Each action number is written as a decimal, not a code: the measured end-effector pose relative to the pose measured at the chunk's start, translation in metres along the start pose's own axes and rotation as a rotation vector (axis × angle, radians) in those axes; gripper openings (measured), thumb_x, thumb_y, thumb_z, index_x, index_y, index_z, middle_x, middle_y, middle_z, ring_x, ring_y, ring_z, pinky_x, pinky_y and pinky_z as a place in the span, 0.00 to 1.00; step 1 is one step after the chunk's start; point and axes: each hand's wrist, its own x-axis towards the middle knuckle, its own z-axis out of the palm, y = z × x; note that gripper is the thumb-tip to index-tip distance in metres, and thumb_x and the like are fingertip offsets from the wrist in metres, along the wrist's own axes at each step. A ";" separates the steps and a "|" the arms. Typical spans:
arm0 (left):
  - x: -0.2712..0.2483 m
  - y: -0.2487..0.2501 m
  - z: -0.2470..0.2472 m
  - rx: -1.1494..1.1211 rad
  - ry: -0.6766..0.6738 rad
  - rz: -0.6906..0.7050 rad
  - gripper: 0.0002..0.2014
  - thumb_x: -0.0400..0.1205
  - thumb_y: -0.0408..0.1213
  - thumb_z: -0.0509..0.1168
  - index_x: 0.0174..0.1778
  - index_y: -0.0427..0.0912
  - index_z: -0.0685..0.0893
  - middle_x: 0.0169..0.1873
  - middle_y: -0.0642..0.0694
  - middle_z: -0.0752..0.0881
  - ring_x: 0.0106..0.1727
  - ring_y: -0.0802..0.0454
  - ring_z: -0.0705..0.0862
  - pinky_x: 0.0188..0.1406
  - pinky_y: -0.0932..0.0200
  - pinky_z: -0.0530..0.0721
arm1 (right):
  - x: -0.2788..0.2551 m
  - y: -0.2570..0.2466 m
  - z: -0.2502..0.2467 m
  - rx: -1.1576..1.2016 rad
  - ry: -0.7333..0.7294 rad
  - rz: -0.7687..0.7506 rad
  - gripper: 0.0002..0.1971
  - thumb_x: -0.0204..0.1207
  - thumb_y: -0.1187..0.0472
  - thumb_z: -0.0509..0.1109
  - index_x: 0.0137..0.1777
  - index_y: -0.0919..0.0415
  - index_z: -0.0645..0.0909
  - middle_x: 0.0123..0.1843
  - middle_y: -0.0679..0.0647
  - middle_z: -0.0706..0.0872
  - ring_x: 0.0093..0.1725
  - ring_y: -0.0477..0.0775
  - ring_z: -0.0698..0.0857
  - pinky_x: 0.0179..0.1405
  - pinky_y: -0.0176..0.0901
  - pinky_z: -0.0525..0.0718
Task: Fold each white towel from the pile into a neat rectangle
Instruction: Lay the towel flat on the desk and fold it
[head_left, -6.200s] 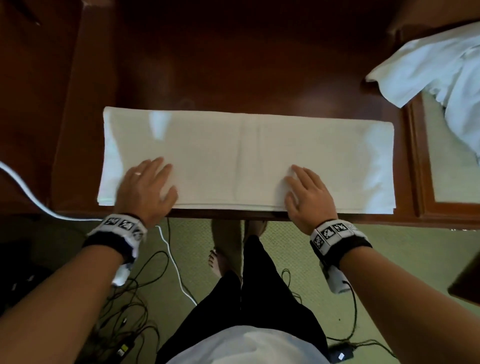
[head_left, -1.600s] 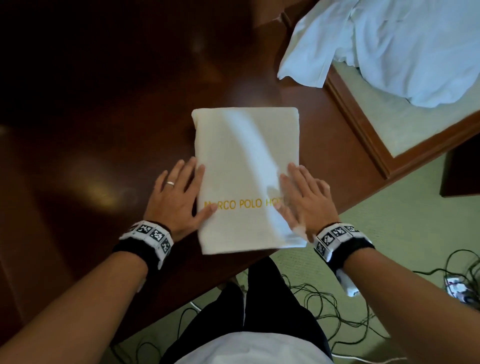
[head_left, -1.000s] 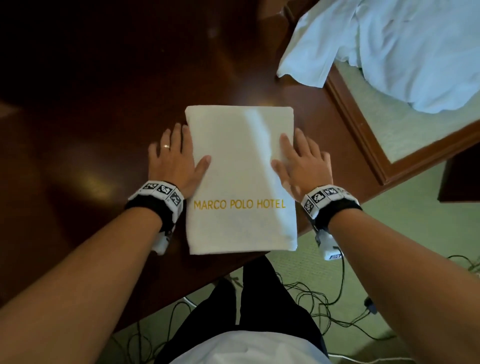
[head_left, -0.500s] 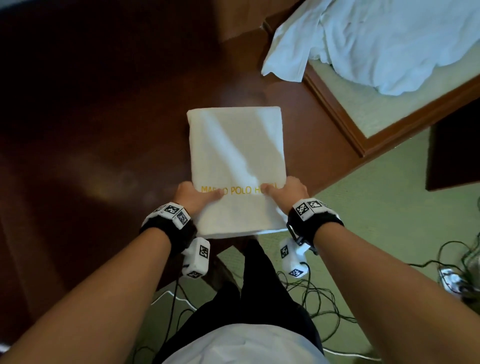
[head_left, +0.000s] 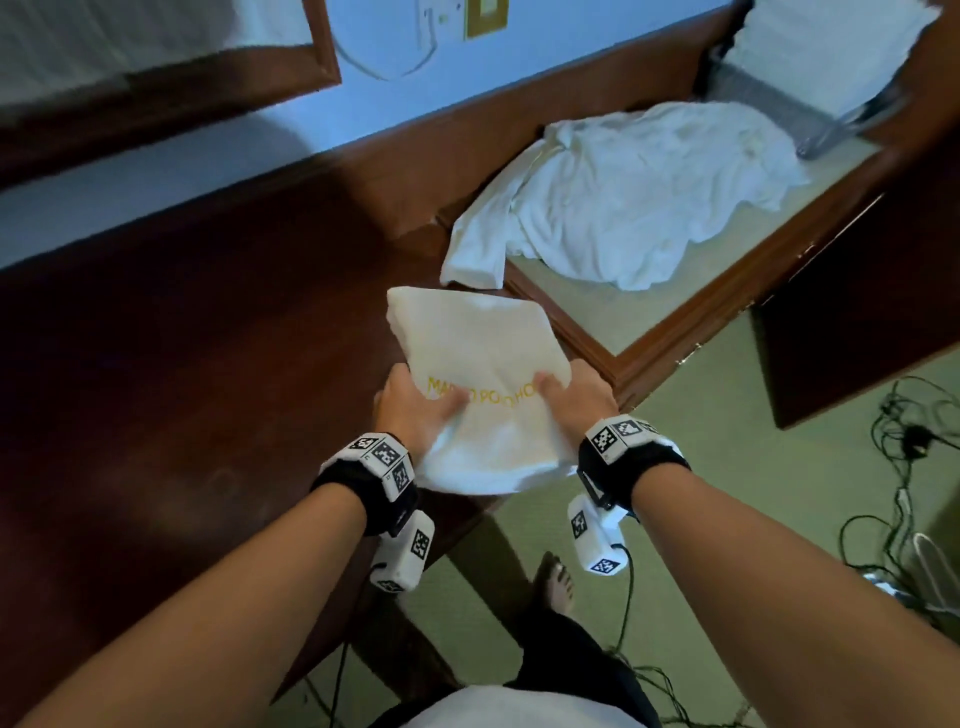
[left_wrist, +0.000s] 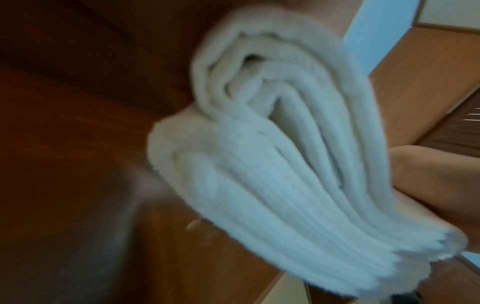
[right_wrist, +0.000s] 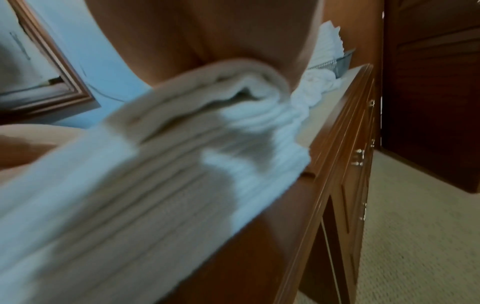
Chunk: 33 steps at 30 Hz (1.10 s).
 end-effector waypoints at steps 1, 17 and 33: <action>0.002 0.014 0.004 -0.013 -0.019 0.032 0.27 0.70 0.51 0.81 0.56 0.42 0.78 0.55 0.45 0.86 0.59 0.42 0.84 0.58 0.44 0.86 | 0.002 -0.001 -0.015 0.018 0.026 -0.011 0.20 0.82 0.43 0.65 0.61 0.60 0.76 0.63 0.63 0.83 0.62 0.67 0.83 0.60 0.54 0.81; 0.053 0.273 0.220 -0.043 -0.193 0.479 0.38 0.57 0.62 0.74 0.59 0.44 0.84 0.53 0.47 0.90 0.53 0.47 0.88 0.54 0.49 0.86 | 0.121 0.083 -0.300 0.153 0.353 -0.040 0.22 0.81 0.42 0.66 0.65 0.59 0.77 0.61 0.61 0.87 0.61 0.66 0.85 0.63 0.58 0.82; 0.114 0.513 0.437 -0.142 -0.422 0.639 0.30 0.62 0.65 0.73 0.48 0.41 0.90 0.40 0.50 0.93 0.46 0.50 0.92 0.48 0.50 0.88 | 0.241 0.183 -0.533 0.143 0.611 0.037 0.18 0.82 0.44 0.66 0.54 0.60 0.77 0.49 0.56 0.82 0.52 0.62 0.84 0.45 0.45 0.74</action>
